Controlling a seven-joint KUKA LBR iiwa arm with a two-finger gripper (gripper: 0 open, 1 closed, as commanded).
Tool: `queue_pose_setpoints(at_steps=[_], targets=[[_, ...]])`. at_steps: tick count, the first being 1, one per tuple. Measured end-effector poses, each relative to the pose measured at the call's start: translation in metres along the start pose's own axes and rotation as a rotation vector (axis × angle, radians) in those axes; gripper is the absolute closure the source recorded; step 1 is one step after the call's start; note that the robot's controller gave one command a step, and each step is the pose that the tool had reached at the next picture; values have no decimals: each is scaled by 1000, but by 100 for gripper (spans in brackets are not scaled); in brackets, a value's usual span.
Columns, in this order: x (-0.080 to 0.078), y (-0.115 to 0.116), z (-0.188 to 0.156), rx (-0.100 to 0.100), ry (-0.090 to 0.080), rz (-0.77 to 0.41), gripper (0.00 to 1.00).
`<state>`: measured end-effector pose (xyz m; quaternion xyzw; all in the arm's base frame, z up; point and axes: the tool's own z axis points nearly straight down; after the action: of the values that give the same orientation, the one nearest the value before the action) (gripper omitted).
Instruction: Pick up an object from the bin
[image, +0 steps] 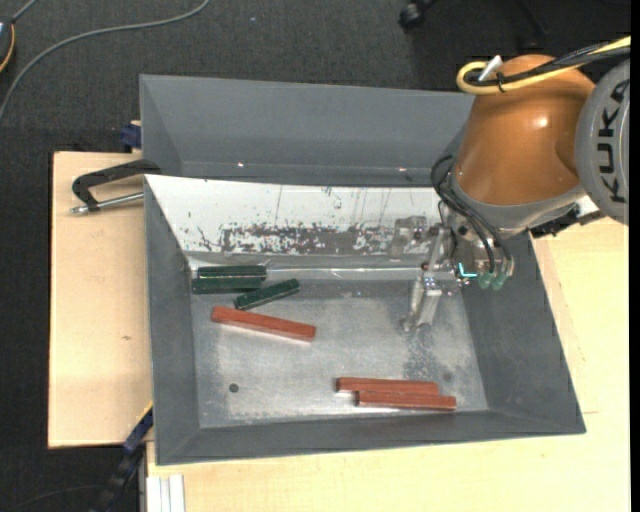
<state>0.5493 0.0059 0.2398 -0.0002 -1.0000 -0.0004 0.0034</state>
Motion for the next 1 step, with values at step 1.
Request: queue_pose_setpoints(at_steps=[1], targets=[[54,55,104,-2,2,12,0]])
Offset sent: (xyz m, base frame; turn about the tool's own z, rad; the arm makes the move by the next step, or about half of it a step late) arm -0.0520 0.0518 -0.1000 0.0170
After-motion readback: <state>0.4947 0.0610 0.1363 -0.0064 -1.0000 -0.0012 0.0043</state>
